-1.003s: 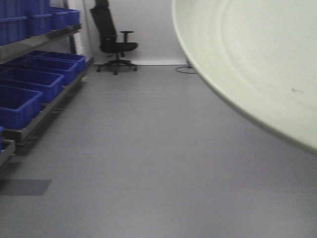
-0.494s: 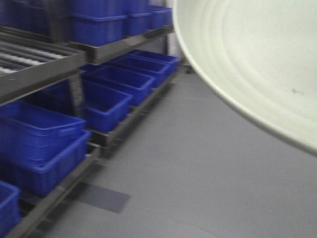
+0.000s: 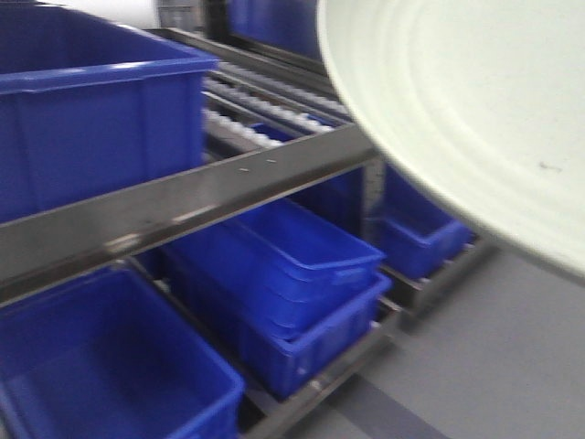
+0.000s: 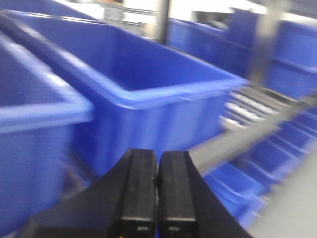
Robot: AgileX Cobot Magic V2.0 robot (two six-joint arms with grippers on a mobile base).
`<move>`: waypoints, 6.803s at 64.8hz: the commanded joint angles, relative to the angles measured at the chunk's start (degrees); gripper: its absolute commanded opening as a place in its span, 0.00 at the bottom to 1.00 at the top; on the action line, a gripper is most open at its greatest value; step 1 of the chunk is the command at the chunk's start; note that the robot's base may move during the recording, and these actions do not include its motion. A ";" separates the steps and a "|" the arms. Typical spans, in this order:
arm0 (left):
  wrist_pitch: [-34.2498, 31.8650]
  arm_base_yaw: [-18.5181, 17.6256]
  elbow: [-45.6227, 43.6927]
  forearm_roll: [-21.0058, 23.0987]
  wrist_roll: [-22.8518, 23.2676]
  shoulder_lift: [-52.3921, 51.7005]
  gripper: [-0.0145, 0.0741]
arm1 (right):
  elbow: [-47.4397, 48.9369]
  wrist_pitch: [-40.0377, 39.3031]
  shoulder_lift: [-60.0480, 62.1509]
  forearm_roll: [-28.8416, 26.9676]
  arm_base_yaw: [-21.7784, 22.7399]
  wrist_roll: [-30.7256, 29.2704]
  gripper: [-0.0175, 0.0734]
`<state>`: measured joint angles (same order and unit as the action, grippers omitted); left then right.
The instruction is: Place green plate on second shelf with right arm
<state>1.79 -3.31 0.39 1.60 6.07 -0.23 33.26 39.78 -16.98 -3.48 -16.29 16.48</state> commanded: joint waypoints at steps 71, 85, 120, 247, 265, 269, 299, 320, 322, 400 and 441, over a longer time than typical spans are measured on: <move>-5.10 -0.37 2.34 0.47 0.19 -1.04 0.31 | 1.53 -6.44 -0.60 -0.38 0.30 0.15 0.24; -5.10 -0.37 2.34 0.47 0.19 -1.04 0.31 | 1.53 -6.44 -0.60 -0.38 0.30 0.15 0.24; -5.10 -0.37 2.34 0.47 0.19 -1.04 0.31 | 1.54 -12.43 -0.60 1.74 0.30 -0.08 0.24; -5.10 -0.37 2.34 0.47 0.19 -1.04 0.31 | 5.79 -62.96 -36.63 -4.14 22.31 1.41 0.25; -5.10 -0.37 2.34 0.47 0.19 -1.04 0.31 | 10.22 -65.18 -45.74 -0.83 23.80 1.41 0.29; -5.10 -0.37 2.34 0.47 0.19 -1.04 0.31 | 11.51 -65.82 -47.58 1.66 23.80 1.41 0.40; -5.10 -0.37 2.34 0.47 0.19 -1.04 0.31 | 15.42 -48.77 -40.20 4.38 23.69 1.41 0.24; -5.10 -0.37 2.34 0.47 0.19 -1.04 0.31 | 10.25 -36.32 -23.27 19.88 17.69 1.41 0.25; -5.10 -0.37 2.34 0.47 0.19 -1.04 0.31 | 9.32 -36.32 -21.67 19.83 16.37 1.41 0.25; -5.10 -0.37 2.34 0.47 0.19 -1.04 0.31 | -34.55 -45.59 18.15 17.14 13.50 1.55 0.25; -5.10 -0.37 2.34 0.47 0.19 -1.04 0.31 | -33.79 -37.75 18.66 16.67 15.25 1.83 0.25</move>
<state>1.79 -3.31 0.39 1.60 6.07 -0.23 -1.52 7.27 0.65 12.85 -1.38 18.48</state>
